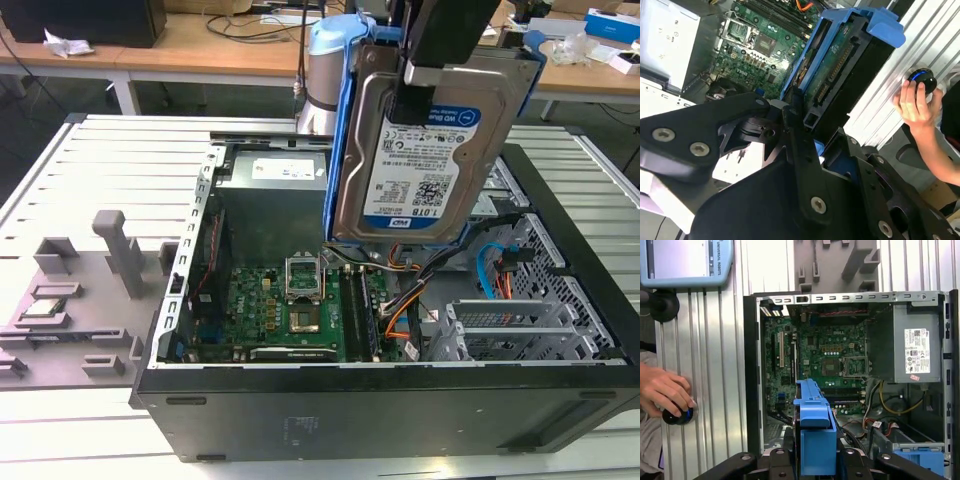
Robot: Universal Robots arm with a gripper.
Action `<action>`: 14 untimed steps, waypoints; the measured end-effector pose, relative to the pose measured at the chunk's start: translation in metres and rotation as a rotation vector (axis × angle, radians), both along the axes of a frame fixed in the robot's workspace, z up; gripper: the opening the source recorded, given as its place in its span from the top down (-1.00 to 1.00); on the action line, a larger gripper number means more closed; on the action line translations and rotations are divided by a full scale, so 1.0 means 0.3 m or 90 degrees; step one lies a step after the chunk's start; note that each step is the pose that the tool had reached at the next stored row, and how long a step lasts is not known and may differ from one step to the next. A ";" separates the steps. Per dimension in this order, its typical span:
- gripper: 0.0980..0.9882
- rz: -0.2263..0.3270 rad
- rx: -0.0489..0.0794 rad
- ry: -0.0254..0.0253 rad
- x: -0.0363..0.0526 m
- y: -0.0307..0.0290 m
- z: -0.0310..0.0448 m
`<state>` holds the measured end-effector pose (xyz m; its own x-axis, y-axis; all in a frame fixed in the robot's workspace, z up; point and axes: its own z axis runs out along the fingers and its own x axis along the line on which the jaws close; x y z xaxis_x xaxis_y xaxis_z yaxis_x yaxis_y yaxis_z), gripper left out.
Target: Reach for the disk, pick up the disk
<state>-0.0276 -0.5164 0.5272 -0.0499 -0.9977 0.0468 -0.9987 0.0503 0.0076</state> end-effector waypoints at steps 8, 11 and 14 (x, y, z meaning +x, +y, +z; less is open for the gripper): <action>0.40 0.000 -0.001 0.0000 0.000 -0.048 -0.004; 0.40 0.000 -0.001 0.0000 0.001 -0.071 -0.009; 0.40 0.000 -0.001 0.0000 0.008 -0.085 -0.022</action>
<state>-0.0251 -0.5419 0.5206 -0.0506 -0.9976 0.0477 -0.9987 0.0510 0.0076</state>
